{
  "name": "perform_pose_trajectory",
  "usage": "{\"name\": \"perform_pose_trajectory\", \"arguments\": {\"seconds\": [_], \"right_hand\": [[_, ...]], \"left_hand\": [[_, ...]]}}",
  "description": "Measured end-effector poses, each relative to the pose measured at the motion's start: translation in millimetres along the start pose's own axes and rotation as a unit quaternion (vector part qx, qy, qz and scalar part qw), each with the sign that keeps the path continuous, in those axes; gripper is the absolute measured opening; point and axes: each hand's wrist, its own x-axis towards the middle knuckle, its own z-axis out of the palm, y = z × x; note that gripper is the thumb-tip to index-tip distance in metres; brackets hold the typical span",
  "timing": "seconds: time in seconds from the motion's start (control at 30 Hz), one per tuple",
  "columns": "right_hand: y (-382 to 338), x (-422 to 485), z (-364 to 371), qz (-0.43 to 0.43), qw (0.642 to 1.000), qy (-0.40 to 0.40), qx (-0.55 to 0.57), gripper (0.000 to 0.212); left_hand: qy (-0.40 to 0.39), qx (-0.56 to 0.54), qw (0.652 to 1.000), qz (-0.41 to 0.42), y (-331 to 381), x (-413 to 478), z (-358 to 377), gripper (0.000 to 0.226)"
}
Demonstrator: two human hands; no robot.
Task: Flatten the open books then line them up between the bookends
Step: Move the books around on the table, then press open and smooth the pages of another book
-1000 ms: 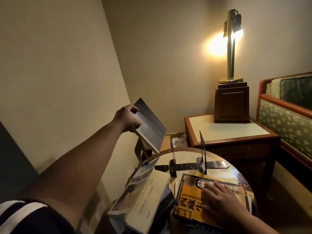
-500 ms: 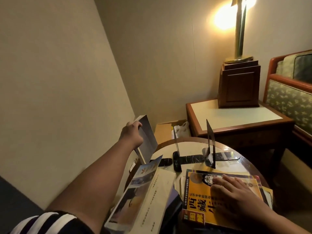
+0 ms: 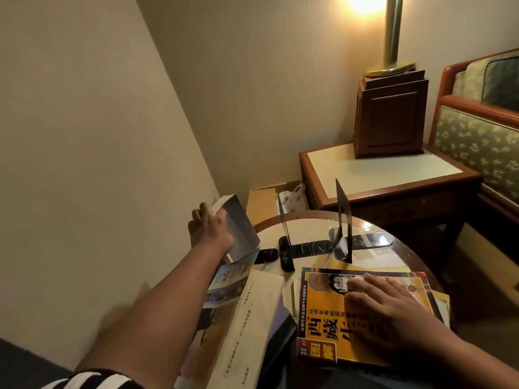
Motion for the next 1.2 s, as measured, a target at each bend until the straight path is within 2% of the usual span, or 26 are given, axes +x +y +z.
{"name": "perform_pose_trajectory", "arguments": {"seconds": [0.2,0.43,0.57,0.63,0.73,0.83,0.9,0.93,1.03,1.2], "right_hand": [[-1,-2,-1,-0.008,1.0,0.013,0.009,0.067],[-4,-5,-8,-0.01,1.0,0.017,0.017,0.065],[-6,-7,-13,-0.002,1.0,0.011,0.023,0.064],[-7,-10,-17,-0.004,1.0,0.009,0.023,0.062],[-8,-13,-17,-0.016,1.0,0.006,0.021,0.061],[-6,-11,-14,-0.022,1.0,0.009,0.001,0.063],[-6,-10,-13,-0.03,0.999,0.017,0.002,0.064],[-7,-10,-12,-0.033,0.999,0.018,0.002,0.064],[-5,-10,-11,-0.036,0.999,0.017,-0.005,0.065],[-3,-5,-4,-0.041,0.999,0.027,-0.014,0.074]], "left_hand": [[-0.024,-0.023,0.999,0.007,1,1,-7,0.037],[-0.026,-0.07,0.996,0.054,1,-19,-34,0.042],[-0.029,-0.158,0.984,0.077,-12,-42,-42,0.037],[-0.071,-0.267,0.959,0.061,-23,-60,-49,0.033],[-0.206,-0.41,0.888,0.015,-39,-92,-60,0.038],[-0.319,-0.43,0.844,-0.007,-52,-118,-69,0.054],[-0.355,-0.432,0.829,-0.013,-55,-130,-72,0.065],[-0.363,-0.426,0.828,-0.014,-56,-135,-72,0.07],[-0.377,-0.356,0.855,0.001,-48,-147,-68,0.084],[-0.299,-0.342,0.891,0.004,-33,-160,-63,0.087]]}}
